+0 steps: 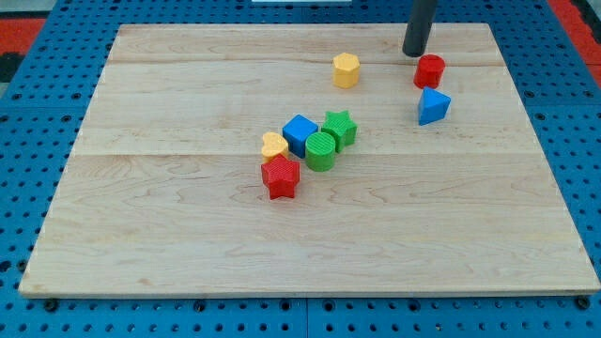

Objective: Place the red circle between the blue triangle and the yellow hexagon

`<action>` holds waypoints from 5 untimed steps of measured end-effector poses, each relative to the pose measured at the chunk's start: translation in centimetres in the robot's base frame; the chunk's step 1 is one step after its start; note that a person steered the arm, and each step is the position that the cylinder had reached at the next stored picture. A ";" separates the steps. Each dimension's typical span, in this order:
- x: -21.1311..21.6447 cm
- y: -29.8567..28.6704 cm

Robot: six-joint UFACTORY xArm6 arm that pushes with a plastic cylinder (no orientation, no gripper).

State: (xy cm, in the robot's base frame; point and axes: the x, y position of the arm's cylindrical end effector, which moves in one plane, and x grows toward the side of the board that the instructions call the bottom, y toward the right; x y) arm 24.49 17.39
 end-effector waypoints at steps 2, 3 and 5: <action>3.1 3.3; 4.1 2.3; 4.8 -1.8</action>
